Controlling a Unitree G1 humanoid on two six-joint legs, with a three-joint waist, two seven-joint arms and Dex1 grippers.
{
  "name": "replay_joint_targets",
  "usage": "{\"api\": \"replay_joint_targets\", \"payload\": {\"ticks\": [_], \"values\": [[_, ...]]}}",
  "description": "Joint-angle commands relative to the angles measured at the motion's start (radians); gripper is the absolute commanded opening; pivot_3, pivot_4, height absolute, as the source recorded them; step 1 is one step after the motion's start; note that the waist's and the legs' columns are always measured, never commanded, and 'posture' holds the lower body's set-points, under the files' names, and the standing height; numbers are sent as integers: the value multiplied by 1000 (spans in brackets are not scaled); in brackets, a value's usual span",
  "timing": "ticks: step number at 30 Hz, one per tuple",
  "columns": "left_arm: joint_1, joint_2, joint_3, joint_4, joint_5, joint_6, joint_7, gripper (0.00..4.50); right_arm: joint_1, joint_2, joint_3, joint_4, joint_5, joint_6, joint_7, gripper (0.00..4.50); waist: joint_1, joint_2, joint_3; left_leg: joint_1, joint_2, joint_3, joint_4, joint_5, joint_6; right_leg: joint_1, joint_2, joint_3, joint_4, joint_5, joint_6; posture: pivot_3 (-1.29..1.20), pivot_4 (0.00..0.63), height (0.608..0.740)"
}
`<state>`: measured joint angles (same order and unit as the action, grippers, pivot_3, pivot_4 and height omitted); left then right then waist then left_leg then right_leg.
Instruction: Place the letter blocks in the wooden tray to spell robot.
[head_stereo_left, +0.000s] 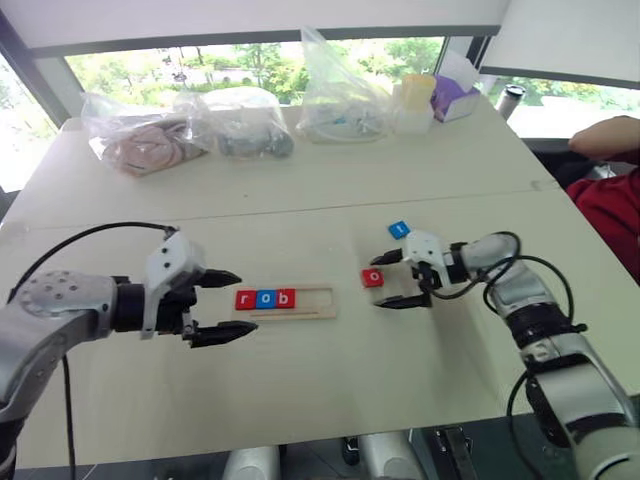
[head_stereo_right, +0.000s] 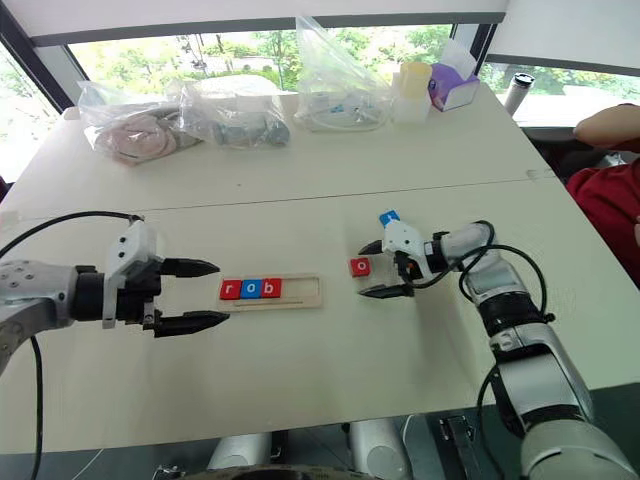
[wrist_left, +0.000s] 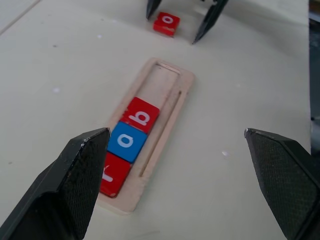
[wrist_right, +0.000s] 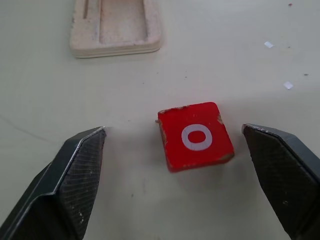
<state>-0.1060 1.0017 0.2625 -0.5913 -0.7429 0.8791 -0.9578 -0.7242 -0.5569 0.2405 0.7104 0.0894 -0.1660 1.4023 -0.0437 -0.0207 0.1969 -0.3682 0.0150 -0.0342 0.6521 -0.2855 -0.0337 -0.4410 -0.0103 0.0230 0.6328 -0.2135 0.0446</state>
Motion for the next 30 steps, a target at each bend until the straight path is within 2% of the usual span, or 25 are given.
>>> {"api": "replay_joint_targets", "payload": {"ticks": [1,5,8,11,13,15,18,23,30], "values": [[34,26,78,-4,-1,1,9,4500,-50,15,-9,104,-28,-72,-3,3110,-1,0,0,1,0,0,0,0,0,0,0,0,0,0,0,0,150,740],[75,53,107,31,25,-27,-12,4500,-74,19,-18,139,-23,-78,5,1178,-1,0,0,2,0,1,0,0,0,1,0,1,0,0,0,0,150,740],[90,63,111,65,48,-53,-26,4500,-73,33,-52,30,44,53,10,1202,0,0,0,3,0,1,0,0,0,2,0,1,0,-1,-3,0,150,740],[127,76,114,61,59,-71,-52,4500,-7,81,-48,-346,151,319,-42,1202,-2,0,0,3,0,1,0,0,0,1,0,1,1,0,-2,0,150,740],[147,86,135,54,46,-64,-72,4500,35,131,1,-514,110,413,-146,1202,-7,0,0,3,1,1,-2,0,0,0,1,1,3,1,1,0,150,740],[165,100,143,45,48,-66,-91,4500,58,161,32,-591,73,468,-216,1202,-4,0,0,3,3,0,-3,0,0,-2,1,1,4,0,0,0,150,740],[167,100,139,28,35,-64,-98,4500,80,179,71,-660,58,534,-259,1202,9,0,0,2,2,-1,-3,0,0,-3,1,-1,6,-1,-2,0,150,740],[132,67,131,-4,-50,-22,-72,4500,95,171,143,-677,-4,527,-296,1202,8,0,0,-1,1,2,3,0,-1,-2,-1,0,3,-3,-2,0,150,740],[134,52,96,-1,-32,-34,-38,4500,108,171,178,-689,-28,526,-317,1202,0,0,0,-2,1,1,4,0,-1,-2,0,0,3,-1,-2,0,150,740]]}}
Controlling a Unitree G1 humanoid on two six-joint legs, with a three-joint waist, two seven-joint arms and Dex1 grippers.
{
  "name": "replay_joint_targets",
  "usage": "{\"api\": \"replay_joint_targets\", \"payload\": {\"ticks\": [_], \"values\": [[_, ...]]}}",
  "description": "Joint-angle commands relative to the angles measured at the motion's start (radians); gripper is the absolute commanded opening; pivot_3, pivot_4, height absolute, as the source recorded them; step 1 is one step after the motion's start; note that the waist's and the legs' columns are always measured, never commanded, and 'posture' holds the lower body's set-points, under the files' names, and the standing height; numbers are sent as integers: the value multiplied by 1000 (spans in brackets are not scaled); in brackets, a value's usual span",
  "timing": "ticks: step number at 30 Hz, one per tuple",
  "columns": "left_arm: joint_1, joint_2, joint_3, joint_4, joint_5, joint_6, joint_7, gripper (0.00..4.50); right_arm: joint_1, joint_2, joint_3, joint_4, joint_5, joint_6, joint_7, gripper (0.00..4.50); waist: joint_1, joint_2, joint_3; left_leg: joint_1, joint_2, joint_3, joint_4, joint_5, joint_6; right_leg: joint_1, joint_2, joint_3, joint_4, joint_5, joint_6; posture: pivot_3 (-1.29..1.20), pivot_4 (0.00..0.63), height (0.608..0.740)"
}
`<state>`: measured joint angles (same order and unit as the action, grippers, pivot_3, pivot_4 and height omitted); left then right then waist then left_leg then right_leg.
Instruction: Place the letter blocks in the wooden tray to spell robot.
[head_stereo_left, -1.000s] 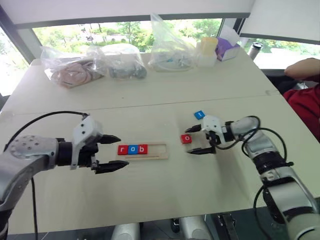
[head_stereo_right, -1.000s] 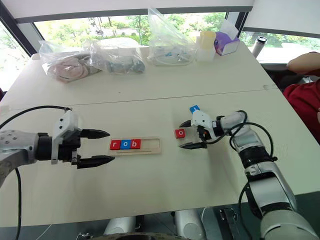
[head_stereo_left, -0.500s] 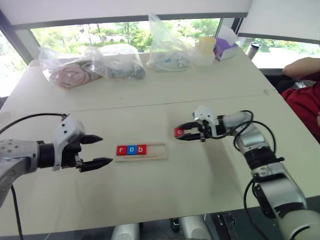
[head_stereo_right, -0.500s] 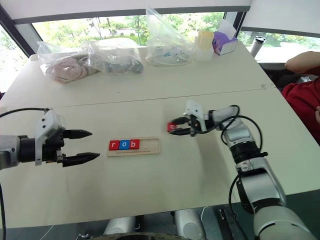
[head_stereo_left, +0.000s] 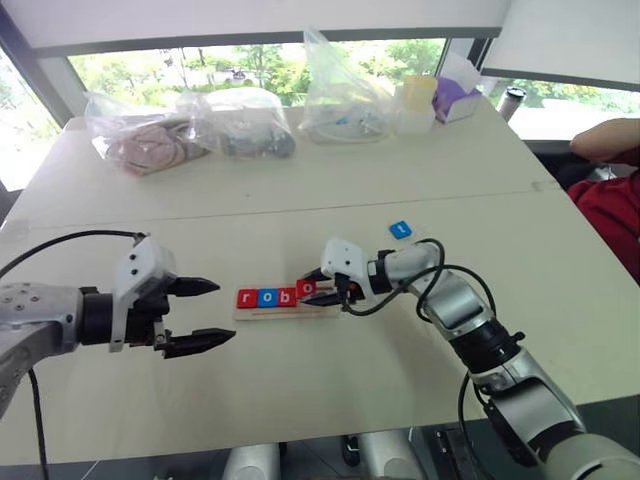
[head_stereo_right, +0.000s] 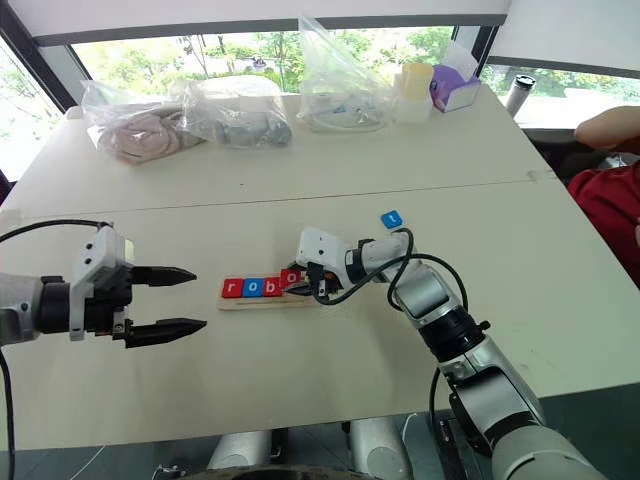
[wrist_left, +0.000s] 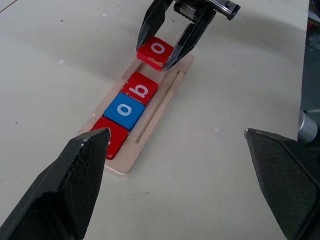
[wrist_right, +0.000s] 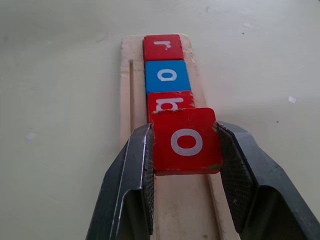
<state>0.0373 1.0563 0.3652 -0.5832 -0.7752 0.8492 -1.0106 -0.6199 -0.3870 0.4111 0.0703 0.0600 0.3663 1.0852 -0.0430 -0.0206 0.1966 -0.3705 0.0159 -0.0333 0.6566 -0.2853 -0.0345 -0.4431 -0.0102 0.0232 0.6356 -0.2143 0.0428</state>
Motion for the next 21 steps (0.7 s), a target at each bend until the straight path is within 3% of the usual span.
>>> {"api": "replay_joint_targets", "payload": {"ticks": [1,13,19,21], "values": [[-14,-4,-12,-5,3,-7,19,4500,5,0,9,-52,1,1,-2,1202,-1,0,0,0,0,0,0,0,0,0,0,0,0,0,0,0,150,740],[-52,-9,-62,18,25,-31,40,4500,15,18,21,-15,-11,-21,-28,1202,-1,0,0,0,0,0,0,0,0,0,0,0,0,0,0,0,150,740],[-61,-15,-69,20,32,-31,47,4500,10,32,18,-13,-14,-26,-43,4243,-1,0,0,0,0,0,0,0,0,0,0,0,0,0,0,0,150,740],[-63,-17,-71,21,35,-32,51,4500,8,30,12,-12,-19,-37,-54,4477,-1,0,0,0,0,0,0,0,0,0,0,0,0,0,0,0,150,740]]}}
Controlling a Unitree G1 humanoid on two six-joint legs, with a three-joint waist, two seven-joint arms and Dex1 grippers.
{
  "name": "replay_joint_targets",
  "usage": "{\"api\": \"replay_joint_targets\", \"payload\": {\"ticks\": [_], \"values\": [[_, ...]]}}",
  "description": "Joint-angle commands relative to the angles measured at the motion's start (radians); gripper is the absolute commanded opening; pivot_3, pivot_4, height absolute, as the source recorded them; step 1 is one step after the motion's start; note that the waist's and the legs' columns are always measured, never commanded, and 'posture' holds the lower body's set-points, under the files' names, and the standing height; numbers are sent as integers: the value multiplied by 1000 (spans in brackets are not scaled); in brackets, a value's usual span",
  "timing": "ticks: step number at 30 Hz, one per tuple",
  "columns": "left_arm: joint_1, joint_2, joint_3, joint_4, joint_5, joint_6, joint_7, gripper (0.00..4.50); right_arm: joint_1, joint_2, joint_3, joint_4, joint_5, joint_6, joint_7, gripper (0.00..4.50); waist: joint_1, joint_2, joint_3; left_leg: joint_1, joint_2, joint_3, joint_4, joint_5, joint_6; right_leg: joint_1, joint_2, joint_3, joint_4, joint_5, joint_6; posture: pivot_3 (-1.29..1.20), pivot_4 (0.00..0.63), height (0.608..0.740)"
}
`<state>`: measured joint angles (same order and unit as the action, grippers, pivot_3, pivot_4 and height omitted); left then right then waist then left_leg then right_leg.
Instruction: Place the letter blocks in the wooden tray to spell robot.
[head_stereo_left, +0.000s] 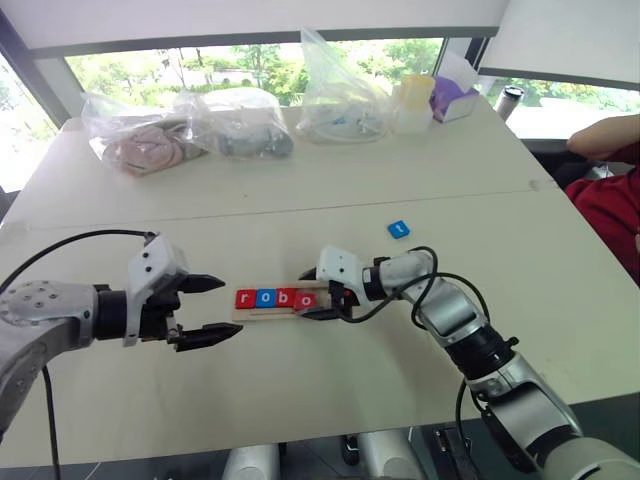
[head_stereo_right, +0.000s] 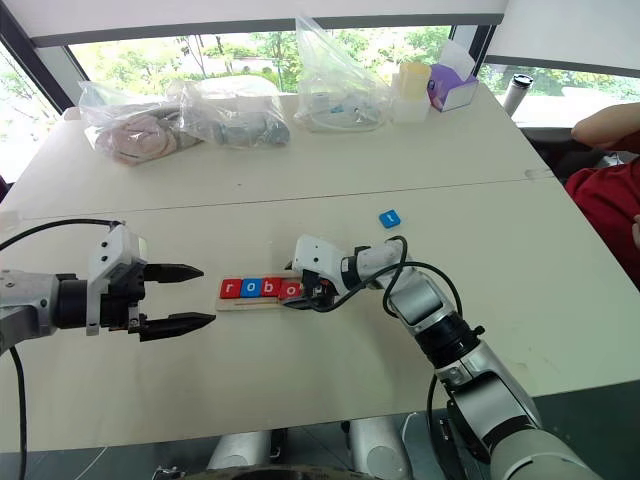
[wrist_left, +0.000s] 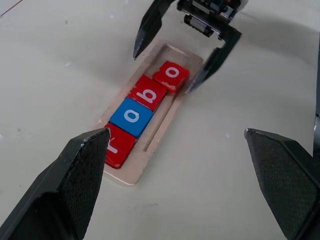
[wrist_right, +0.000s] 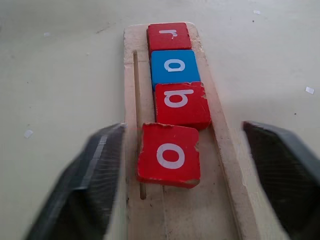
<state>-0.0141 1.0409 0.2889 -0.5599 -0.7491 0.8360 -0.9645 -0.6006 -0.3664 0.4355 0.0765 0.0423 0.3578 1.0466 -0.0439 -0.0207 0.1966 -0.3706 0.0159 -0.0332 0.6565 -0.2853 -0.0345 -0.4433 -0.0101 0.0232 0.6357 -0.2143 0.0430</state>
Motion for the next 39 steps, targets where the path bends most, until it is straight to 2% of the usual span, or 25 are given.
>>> {"api": "replay_joint_targets", "payload": {"ticks": [1,6,13,29,34,36,39], "values": [[-12,-2,5,-2,11,-20,7,4500,-13,7,-16,-19,-1,-32,-16,4477,0,0,0,0,0,0,0,0,0,0,0,0,0,0,0,0,150,740],[-15,-9,0,6,19,-26,14,4500,-4,-29,-55,-65,22,-20,-15,4477,1,0,0,0,0,0,0,0,0,0,0,0,0,0,0,0,150,740],[-35,-24,-30,23,40,-41,16,4500,29,-43,-36,-85,17,-29,-11,4477,1,0,0,0,0,0,0,0,0,0,0,0,0,0,0,0,150,740],[-38,-40,-42,43,74,-68,12,4500,-36,-34,-22,43,-71,-234,-49,4477,0,0,0,0,0,0,0,0,0,0,0,0,0,1,2,0,150,740],[-42,-44,-38,42,72,-67,8,4500,0,-76,-121,-82,96,-173,55,4477,1,0,0,0,0,0,0,0,0,0,0,0,0,1,2,0,150,740],[-62,-55,-30,43,52,-62,14,4500,-1,-90,-217,-132,170,-54,13,4477,3,0,0,-1,0,0,0,0,0,0,0,0,0,2,2,0,150,740],[-135,-108,-8,39,-22,-27,63,4500,-9,-101,-348,-171,203,157,-145,4477,8,0,0,-1,0,-1,3,0,0,1,-1,0,0,2,3,0,150,740]]}}
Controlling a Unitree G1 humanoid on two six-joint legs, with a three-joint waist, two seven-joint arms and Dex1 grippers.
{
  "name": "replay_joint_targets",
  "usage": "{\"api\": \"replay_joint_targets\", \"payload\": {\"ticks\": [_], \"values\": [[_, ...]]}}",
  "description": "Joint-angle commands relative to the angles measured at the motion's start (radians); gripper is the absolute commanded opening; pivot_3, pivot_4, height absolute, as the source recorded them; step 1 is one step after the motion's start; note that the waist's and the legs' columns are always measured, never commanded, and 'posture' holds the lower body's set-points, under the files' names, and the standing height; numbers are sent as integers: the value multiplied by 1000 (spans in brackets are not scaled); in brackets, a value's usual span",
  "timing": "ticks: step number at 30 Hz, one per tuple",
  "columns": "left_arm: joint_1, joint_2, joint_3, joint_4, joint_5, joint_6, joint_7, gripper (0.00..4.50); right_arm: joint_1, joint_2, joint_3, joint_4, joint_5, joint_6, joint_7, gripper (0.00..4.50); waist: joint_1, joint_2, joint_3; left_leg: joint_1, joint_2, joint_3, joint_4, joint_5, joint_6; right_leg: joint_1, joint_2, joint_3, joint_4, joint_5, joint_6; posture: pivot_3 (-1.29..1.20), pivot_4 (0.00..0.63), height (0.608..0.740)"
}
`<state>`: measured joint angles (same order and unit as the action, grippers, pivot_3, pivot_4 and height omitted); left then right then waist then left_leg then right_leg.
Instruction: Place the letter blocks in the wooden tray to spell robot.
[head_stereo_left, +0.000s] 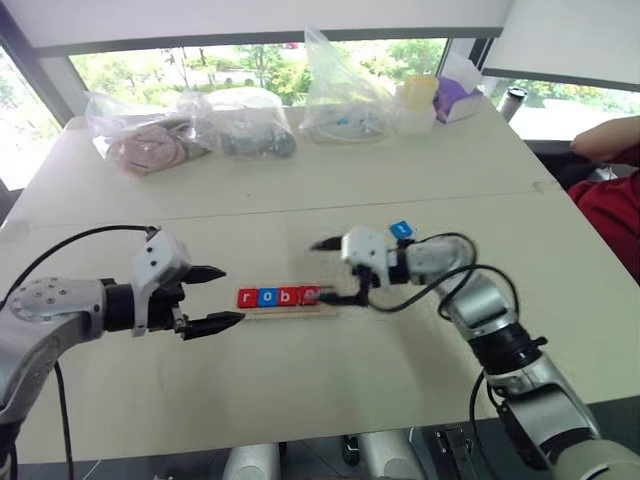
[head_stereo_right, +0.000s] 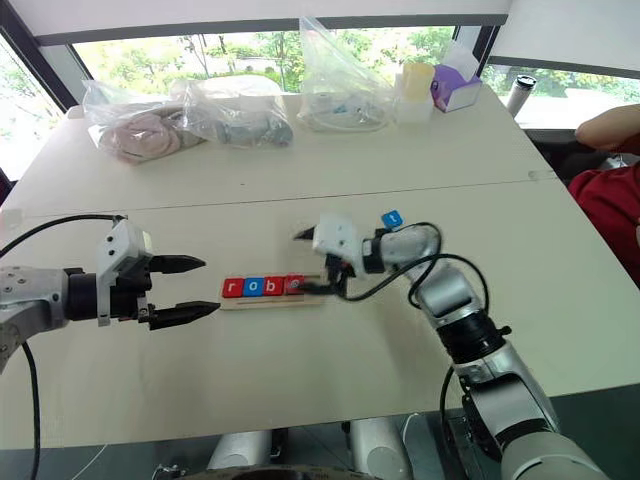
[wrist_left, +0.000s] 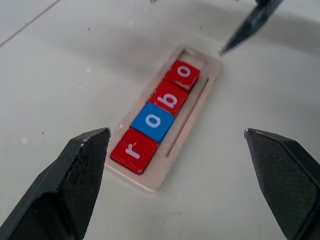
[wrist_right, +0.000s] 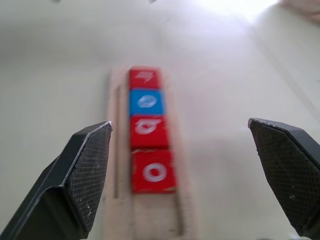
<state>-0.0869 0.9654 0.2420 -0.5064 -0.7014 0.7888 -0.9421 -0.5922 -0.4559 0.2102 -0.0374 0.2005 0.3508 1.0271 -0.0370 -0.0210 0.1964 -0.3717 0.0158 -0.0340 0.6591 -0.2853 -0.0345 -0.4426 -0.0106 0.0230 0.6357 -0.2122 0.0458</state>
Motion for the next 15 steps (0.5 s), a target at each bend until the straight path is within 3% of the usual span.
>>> {"api": "replay_joint_targets", "payload": {"ticks": [1,6,15], "values": [[-97,-58,39,-17,-98,36,67,4500,-14,-5,-161,-61,37,226,-197,4477,3,0,0,0,0,0,1,0,0,0,0,0,0,0,0,0,150,740],[-216,-164,14,-17,-177,82,170,4500,19,40,-249,-69,-14,444,-464,4477,-1,-1,0,-1,-1,0,4,0,0,1,0,1,0,3,2,0,150,740],[-262,-206,-64,38,-107,32,187,4500,57,73,-176,108,-161,298,-654,4477,-9,0,0,-1,-1,1,3,0,0,0,1,2,0,3,3,0,150,740]]}}
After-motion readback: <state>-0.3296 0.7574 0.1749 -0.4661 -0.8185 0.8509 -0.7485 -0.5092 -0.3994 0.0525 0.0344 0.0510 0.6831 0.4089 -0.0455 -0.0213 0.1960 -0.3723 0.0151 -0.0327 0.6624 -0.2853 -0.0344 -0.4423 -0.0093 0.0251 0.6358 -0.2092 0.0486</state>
